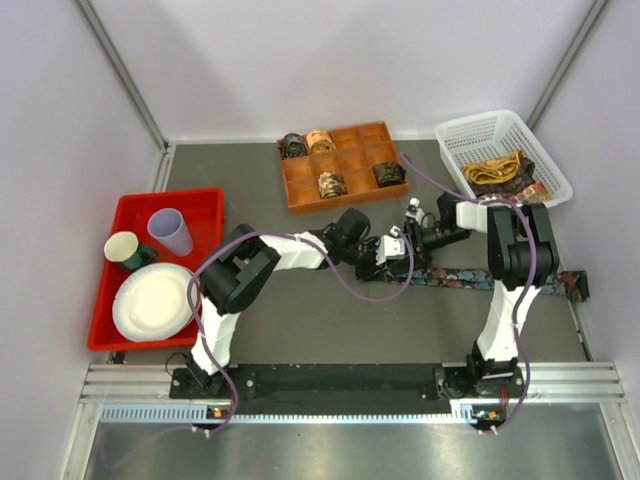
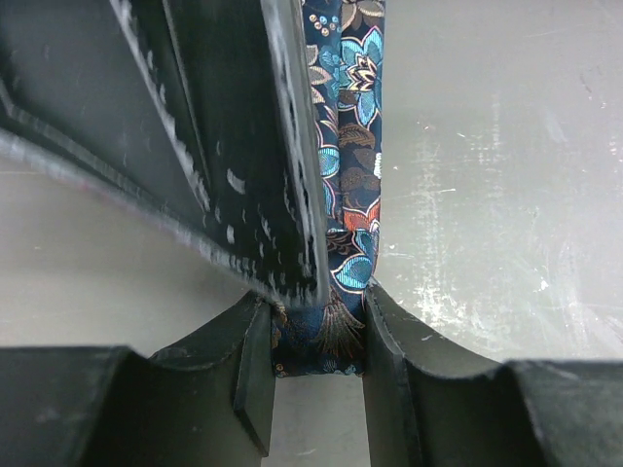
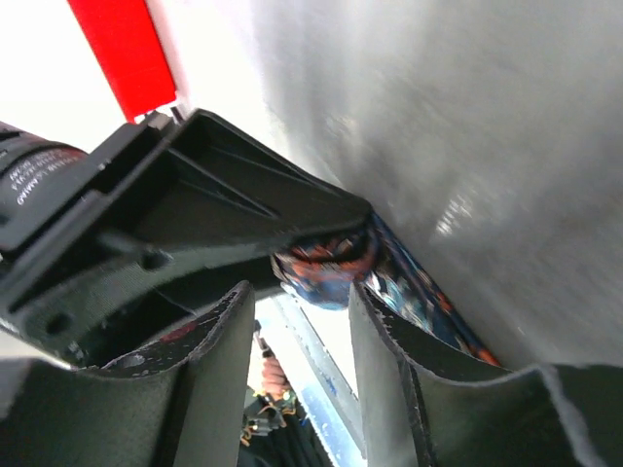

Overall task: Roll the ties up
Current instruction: Roll the tie at the center of the board.

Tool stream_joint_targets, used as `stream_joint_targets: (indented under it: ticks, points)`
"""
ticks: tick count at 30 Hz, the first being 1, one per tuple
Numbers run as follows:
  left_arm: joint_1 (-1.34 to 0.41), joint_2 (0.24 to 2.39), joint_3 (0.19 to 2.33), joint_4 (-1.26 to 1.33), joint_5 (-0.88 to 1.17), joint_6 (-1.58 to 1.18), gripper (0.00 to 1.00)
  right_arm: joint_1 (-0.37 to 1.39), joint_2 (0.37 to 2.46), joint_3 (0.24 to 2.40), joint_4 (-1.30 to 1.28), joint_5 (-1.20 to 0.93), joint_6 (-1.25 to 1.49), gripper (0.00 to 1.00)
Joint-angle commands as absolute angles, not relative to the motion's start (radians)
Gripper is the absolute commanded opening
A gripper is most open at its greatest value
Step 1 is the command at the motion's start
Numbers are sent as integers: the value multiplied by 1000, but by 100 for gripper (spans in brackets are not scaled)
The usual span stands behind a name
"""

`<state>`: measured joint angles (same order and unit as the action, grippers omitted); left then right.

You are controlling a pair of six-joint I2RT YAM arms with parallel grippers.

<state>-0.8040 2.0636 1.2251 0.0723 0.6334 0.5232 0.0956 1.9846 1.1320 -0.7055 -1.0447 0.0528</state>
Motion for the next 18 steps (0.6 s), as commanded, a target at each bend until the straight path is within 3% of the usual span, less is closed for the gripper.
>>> stream_joint_targets:
  ticks: [1, 7, 8, 11, 12, 13, 18]
  points:
    - [-816, 2160, 1196, -248, 381, 543, 18, 135, 1960, 1112, -615, -1103, 78, 41]
    - [-838, 2155, 1210, -302, 350, 532, 19, 182, 1971, 1106, -604, -976, 72, 34]
    - [-841, 2154, 1215, -314, 344, 531, 19, 181, 1973, 1104, -598, -947, 77, 31]
    - [-853, 2145, 1218, -324, 336, 529, 22, 181, 1977, 1101, -601, -882, 81, 1]
    - [-853, 2141, 1216, -327, 348, 528, 24, 183, 1977, 1097, -606, -870, 78, 0]
    - [-851, 2134, 1216, -324, 362, 523, 32, 183, 1977, 1095, -612, -864, 71, 0]
    - [-815, 2128, 1195, -244, 507, 445, 54, 166, 1967, 1066, -627, -744, 64, 0]
